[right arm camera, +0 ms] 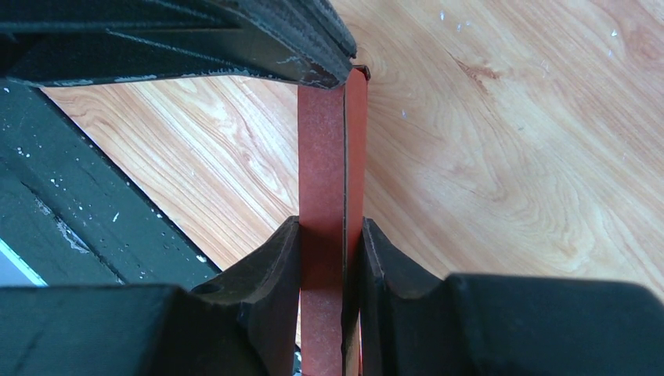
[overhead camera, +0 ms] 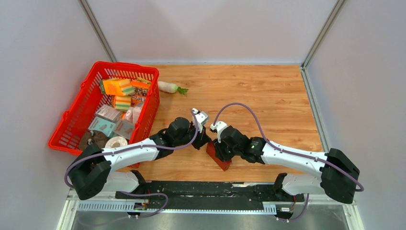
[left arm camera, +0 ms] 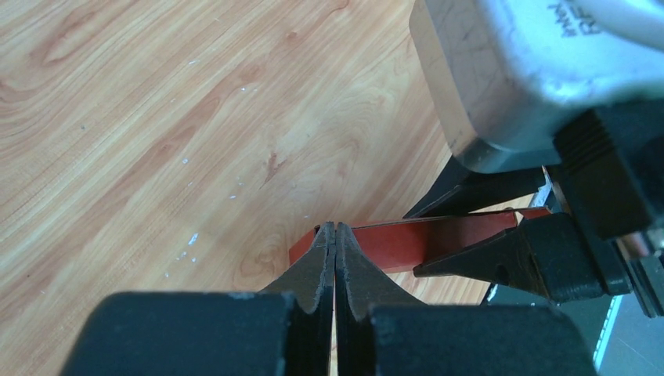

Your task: Fold the paper box

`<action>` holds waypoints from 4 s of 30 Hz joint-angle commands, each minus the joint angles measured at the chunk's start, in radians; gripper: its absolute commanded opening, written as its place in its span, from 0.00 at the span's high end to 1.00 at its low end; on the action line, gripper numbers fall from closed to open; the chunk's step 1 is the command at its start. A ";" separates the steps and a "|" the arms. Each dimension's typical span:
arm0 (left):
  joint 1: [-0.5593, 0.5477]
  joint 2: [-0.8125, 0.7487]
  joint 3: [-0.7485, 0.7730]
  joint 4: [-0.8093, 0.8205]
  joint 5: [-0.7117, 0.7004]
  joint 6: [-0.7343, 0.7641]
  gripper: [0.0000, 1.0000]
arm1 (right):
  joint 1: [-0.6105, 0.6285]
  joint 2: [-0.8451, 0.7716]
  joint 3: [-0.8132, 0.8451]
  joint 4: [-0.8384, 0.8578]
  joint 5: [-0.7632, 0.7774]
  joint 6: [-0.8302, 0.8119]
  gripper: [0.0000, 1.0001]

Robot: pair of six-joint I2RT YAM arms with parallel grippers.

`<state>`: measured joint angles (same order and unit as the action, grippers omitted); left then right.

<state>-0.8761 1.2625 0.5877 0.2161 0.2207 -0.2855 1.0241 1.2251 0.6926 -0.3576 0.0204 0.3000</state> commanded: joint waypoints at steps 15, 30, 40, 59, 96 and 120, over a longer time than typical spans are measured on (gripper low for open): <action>-0.014 -0.017 -0.100 -0.038 -0.053 0.019 1.00 | -0.001 -0.041 0.021 0.017 0.029 0.045 0.47; -0.017 -0.078 -0.075 -0.081 -0.023 -0.041 1.00 | 0.007 -0.170 0.122 -0.282 0.102 0.281 0.18; -0.014 -0.130 -0.035 -0.145 -0.004 -0.101 0.66 | 0.051 -0.306 0.015 -0.293 0.066 0.327 0.17; -0.012 -0.100 0.034 -0.201 0.035 -0.032 0.52 | 0.053 -0.250 0.034 -0.308 0.128 0.266 0.18; -0.012 0.035 0.101 -0.156 0.224 0.000 0.61 | 0.056 -0.325 0.035 -0.488 -0.051 0.433 0.64; -0.001 -0.020 0.066 -0.172 0.281 -0.009 0.62 | 0.053 -0.233 0.124 -0.514 0.107 0.407 0.61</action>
<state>-0.8810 1.3437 0.6704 0.0406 0.5201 -0.2943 1.0729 1.0008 0.7685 -0.8410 0.0799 0.7273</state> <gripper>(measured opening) 0.345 0.312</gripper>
